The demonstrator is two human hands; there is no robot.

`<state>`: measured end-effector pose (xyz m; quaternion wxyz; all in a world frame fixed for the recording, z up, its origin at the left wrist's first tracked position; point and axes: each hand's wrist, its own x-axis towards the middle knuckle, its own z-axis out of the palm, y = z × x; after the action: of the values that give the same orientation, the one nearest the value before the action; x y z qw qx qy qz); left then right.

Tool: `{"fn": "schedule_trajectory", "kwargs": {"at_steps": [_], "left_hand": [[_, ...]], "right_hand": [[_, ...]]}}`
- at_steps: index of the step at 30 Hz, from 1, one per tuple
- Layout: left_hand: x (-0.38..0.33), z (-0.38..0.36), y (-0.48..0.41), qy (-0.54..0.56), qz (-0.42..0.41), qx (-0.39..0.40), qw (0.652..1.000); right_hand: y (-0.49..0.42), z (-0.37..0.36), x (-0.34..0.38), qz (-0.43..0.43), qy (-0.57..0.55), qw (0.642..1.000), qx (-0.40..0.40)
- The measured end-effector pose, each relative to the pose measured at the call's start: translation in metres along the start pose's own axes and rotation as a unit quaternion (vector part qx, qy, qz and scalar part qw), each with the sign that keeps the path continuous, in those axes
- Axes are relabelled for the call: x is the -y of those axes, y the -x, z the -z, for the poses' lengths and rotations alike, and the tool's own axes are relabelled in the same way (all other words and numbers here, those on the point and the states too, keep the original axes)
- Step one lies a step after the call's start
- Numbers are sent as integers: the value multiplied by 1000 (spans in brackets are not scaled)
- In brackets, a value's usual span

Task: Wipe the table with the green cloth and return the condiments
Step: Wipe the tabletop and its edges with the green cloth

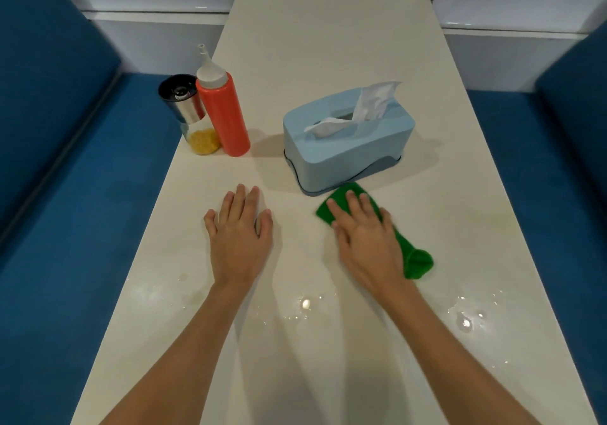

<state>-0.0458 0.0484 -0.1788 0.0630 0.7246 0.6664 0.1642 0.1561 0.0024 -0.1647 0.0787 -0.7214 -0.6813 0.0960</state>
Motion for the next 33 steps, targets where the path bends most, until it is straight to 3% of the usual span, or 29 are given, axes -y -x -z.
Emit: {"fn": "schedule_trajectory", "kwargs": {"at_steps": [3,6,8,11,15,20,25,28,33], "left_hand": [[1,-1,0,2,-4,1,1000],[2,0,1,6,-9,4,1000],[2,0,1,11,-8,3,1000],[0,1,1,10,-8,-1,1000],[0,0,0,4,-6,0,1000],[0,1,0,15,5,8,1000],[5,13,2,124,10,29,992],[15,31,15,163,23,23,986],[49,41,47,51,29,8,998]], "right_hand": [[25,-8,30,83,-35,996,20],[60,0,7,168,-40,983,54],[70,10,-26,156,-39,985,57],[53,21,-49,71,-35,996,42],[12,6,-10,-3,-6,1000,4],[13,-14,54,60,-21,998,5],[48,-2,17,169,-32,983,59],[47,9,-8,155,-41,985,56],[21,-1,24,109,-47,993,18]]}}
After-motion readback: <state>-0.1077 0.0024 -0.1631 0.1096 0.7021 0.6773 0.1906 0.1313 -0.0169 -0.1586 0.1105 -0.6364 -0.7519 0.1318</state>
